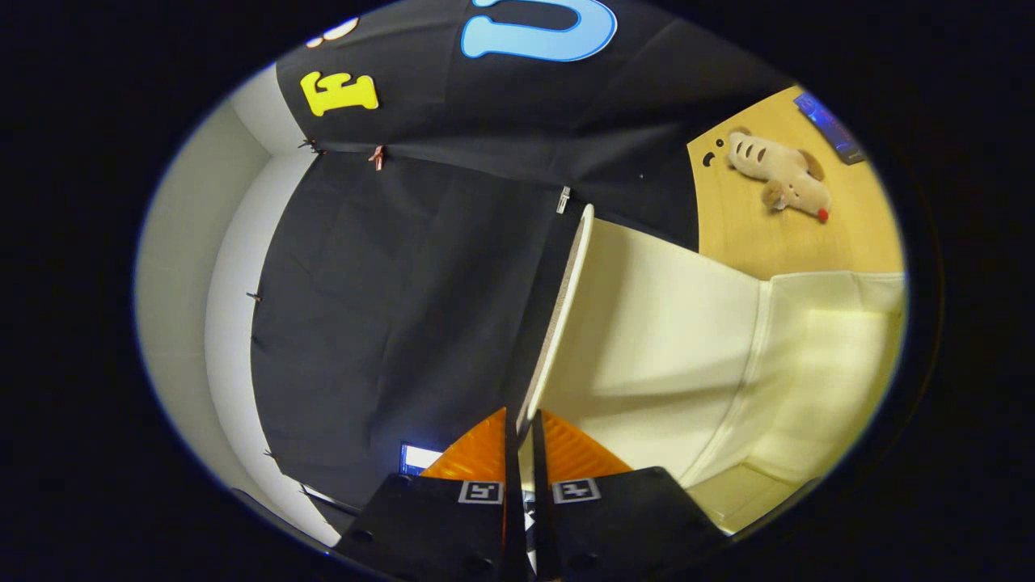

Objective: Open the storage box then place both shoes into the box .Put the left shoe in first, then the right shoe, with the right side of both shoes facing outward in a uniform manner.

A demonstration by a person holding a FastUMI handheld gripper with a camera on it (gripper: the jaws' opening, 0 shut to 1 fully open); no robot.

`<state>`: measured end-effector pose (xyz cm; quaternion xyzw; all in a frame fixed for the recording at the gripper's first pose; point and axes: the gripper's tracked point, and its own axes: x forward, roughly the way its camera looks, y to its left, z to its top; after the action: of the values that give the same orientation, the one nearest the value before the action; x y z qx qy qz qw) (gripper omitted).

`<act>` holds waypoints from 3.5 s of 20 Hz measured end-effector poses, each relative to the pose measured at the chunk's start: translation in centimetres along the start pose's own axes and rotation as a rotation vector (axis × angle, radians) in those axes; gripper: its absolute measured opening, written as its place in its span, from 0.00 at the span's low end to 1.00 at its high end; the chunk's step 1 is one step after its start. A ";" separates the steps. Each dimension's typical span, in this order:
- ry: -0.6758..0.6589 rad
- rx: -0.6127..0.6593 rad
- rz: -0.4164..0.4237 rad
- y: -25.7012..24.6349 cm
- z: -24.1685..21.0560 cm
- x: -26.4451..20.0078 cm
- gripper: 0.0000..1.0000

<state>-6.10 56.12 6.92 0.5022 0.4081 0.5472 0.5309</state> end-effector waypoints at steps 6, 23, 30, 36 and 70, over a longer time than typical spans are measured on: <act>0.009 0.024 0.007 -0.4 0.3 2.5 0.34; -0.103 -0.082 -0.193 -7.0 2.3 -8.2 0.96; -0.187 -0.288 -0.392 -10.3 2.5 -19.4 0.96; -0.247 -0.442 -0.663 -15.2 1.4 -30.0 0.97; -0.096 -0.083 -1.027 -41.7 -2.5 -42.9 0.08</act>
<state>-4.34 18.10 -39.38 0.2403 0.5551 0.2082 0.7686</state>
